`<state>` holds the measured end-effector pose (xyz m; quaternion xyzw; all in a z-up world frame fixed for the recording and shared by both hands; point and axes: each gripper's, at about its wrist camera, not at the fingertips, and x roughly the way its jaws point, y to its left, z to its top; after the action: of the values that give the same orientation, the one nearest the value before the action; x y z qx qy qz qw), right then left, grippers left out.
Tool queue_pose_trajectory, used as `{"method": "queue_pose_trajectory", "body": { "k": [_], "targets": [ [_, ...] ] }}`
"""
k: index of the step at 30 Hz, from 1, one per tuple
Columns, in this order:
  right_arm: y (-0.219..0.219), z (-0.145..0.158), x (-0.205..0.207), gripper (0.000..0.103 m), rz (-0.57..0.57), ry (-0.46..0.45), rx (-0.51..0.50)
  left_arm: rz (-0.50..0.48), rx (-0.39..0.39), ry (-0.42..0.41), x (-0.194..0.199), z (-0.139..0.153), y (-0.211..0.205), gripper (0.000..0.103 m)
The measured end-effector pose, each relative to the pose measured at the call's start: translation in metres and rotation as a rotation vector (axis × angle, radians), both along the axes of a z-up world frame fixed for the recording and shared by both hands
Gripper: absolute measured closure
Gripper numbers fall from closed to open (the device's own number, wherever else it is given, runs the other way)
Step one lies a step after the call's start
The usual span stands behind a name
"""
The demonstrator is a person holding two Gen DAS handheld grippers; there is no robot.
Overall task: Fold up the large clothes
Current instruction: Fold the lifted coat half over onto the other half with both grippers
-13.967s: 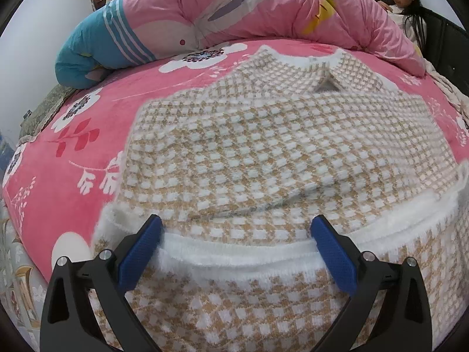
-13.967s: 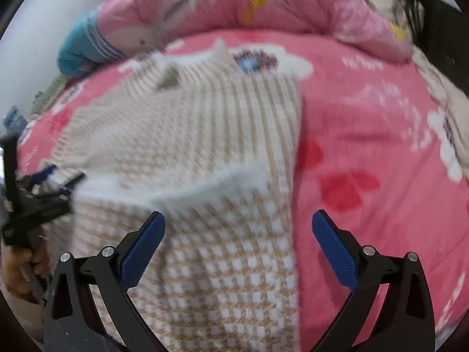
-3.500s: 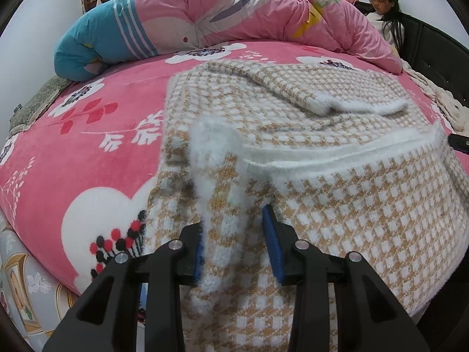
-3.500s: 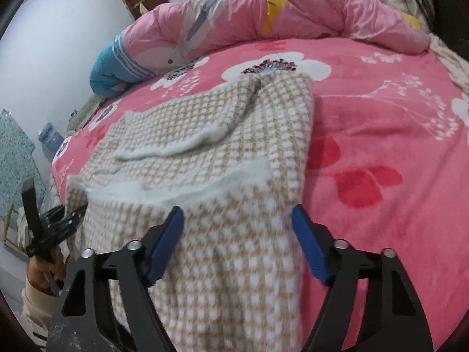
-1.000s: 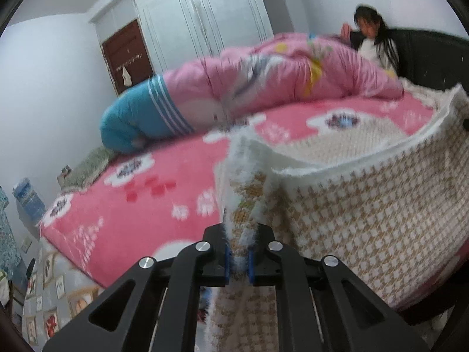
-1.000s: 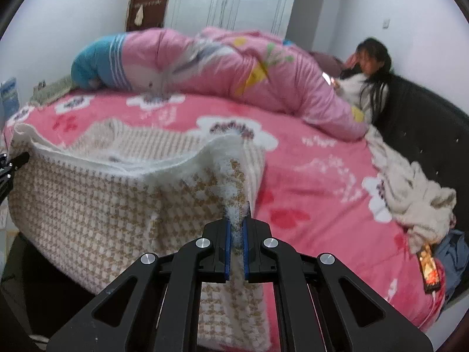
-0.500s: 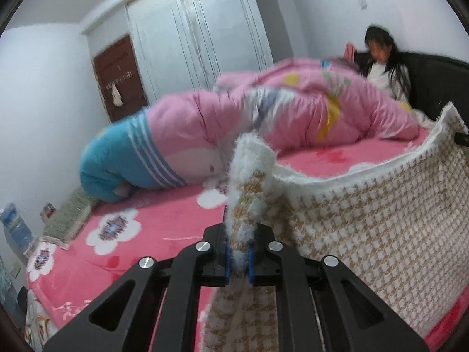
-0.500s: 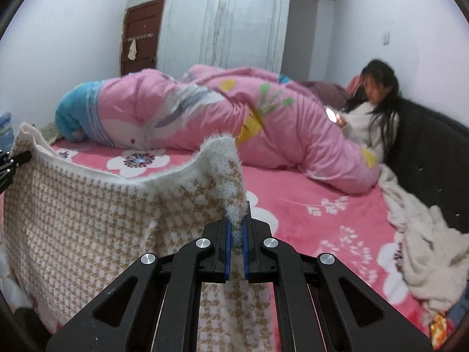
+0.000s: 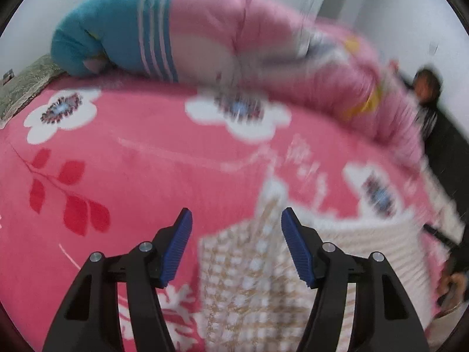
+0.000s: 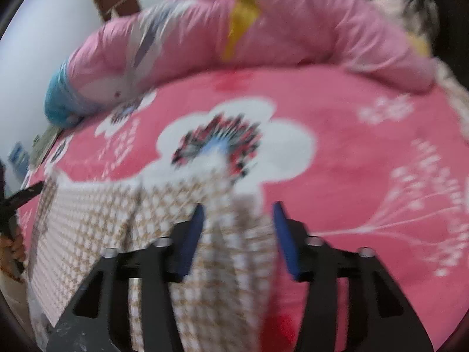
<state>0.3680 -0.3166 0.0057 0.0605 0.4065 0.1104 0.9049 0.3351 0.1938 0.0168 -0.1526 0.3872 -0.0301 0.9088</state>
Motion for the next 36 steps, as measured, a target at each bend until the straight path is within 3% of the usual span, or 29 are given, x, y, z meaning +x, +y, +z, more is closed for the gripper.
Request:
{"method": "queue_pose_trajectory", "body": {
  "k": [3,7,9,11,13,15,16,18,20,22,24,28,31,33,36],
  "targets": [
    [0.015,0.016,0.009,0.053,0.06,0.013,0.074,-0.072,-0.058,-0.048,0.002,0.017,-0.009,0.041],
    [0.081,-0.002,0.027,0.057,0.193,0.108,0.057,-0.208,-0.045,0.108,0.038,-0.015,-0.057,0.04],
    [0.087,-0.018,0.039,0.058,0.173,0.158,0.024,-0.175,0.005,0.19,0.051,-0.043,-0.059,0.04],
    [0.064,-0.026,0.048,0.058,0.114,0.182,0.087,-0.142,-0.068,0.178,0.051,-0.049,-0.041,0.043],
    [0.019,-0.03,0.048,0.063,0.032,0.228,0.253,-0.082,-0.209,0.155,0.045,-0.043,-0.012,0.043],
    [-0.013,-0.026,0.04,0.064,-0.042,0.245,0.308,-0.045,-0.212,0.149,0.038,-0.033,0.004,0.041],
    [-0.019,-0.022,0.033,0.053,-0.084,0.235,0.267,0.002,-0.158,0.158,0.033,-0.027,0.011,0.039],
    [-0.033,0.0,0.007,0.053,-0.124,0.179,0.218,0.048,-0.074,0.127,0.014,-0.008,0.016,0.039],
    [-0.032,0.022,-0.023,0.048,-0.104,0.136,0.219,0.015,-0.051,0.058,-0.005,0.011,0.008,0.039],
    [-0.009,0.04,-0.06,0.041,-0.039,0.083,0.157,-0.052,-0.011,-0.015,-0.032,0.032,-0.015,0.038],
    [0.02,0.041,-0.08,0.037,0.04,0.072,0.102,-0.158,0.008,-0.045,-0.051,0.04,-0.048,0.03],
    [0.089,0.018,-0.129,0.031,0.173,0.067,-0.035,-0.364,0.139,-0.024,-0.092,0.015,-0.132,0.029],
    [0.113,-0.026,-0.121,0.028,0.158,0.125,-0.134,-0.352,0.316,0.065,-0.092,-0.036,-0.165,0.027],
    [0.116,-0.05,-0.113,0.023,0.152,0.151,-0.177,-0.34,0.284,0.071,-0.088,-0.061,-0.157,0.022],
    [0.116,-0.025,-0.128,0.023,0.12,0.137,-0.192,-0.308,0.251,0.046,-0.107,-0.038,-0.144,0.022]
  ]
}}
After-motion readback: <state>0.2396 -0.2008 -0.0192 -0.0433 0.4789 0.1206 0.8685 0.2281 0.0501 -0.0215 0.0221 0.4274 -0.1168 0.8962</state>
